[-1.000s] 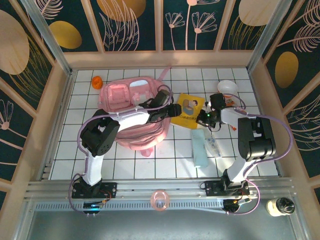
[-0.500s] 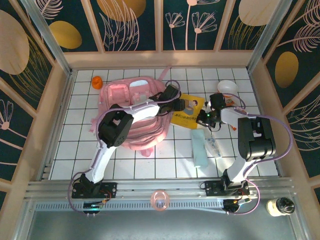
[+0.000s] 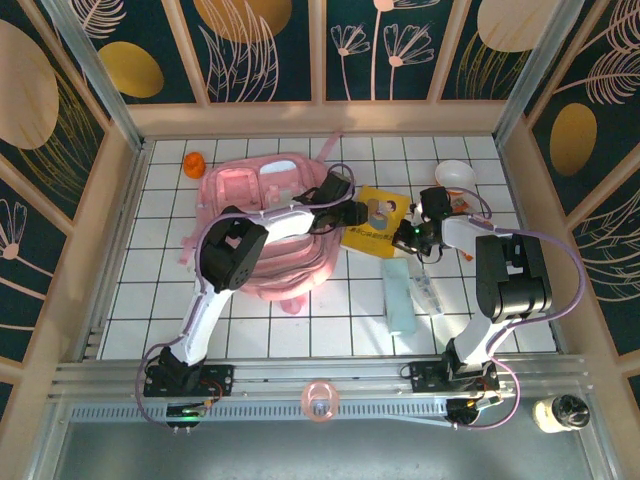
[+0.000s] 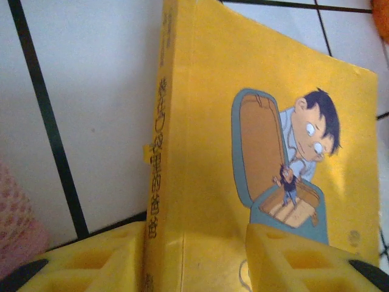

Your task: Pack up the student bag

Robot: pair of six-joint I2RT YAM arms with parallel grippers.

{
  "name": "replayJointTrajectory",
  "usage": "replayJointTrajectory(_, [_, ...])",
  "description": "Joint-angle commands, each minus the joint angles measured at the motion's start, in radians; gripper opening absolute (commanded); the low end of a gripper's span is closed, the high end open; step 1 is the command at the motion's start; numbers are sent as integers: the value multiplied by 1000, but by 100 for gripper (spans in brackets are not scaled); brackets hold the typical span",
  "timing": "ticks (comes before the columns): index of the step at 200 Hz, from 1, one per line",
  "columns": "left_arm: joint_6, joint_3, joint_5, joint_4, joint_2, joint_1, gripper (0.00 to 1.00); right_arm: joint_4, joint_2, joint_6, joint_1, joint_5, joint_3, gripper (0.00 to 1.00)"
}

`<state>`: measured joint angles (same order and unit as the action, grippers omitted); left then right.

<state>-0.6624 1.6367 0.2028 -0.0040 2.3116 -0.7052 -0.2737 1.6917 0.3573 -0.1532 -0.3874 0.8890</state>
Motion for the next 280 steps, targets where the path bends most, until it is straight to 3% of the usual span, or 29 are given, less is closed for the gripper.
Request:
replayJointTrajectory(1, [-79,-71,219,101,-77,-37,44,-67,51,8,-20,-10,-46,0])
replayJointTrajectory(55, [-116,-157,208,162,-148,-37,33,-75,42,16,-22,11,-38,0])
replayJointTrajectory(89, [-76,-151,128,125,-171,-38,9,-76,-2,28,-20,39,-34,0])
replayJointTrajectory(117, [7,-170,14,108,-265,-38,0,-79,-101,63,-3,73,-33,14])
replayJointTrajectory(142, [86,-239,-39,165,-397,-37,0,-94,-238,81,10,121,-24,29])
replayJointTrajectory(174, [160,-410,-25,353,-606,-38,0,-51,-467,39,9,148,-34,44])
replayJointTrajectory(212, [168,-594,36,513,-822,-38,3,43,-731,24,8,119,-78,45])
replayJointTrajectory(248, [51,-821,148,793,-978,-37,7,197,-949,45,6,-32,-164,48])
replayJointTrajectory(280, [12,-903,181,860,-1067,-38,4,288,-1030,86,6,-187,-216,52])
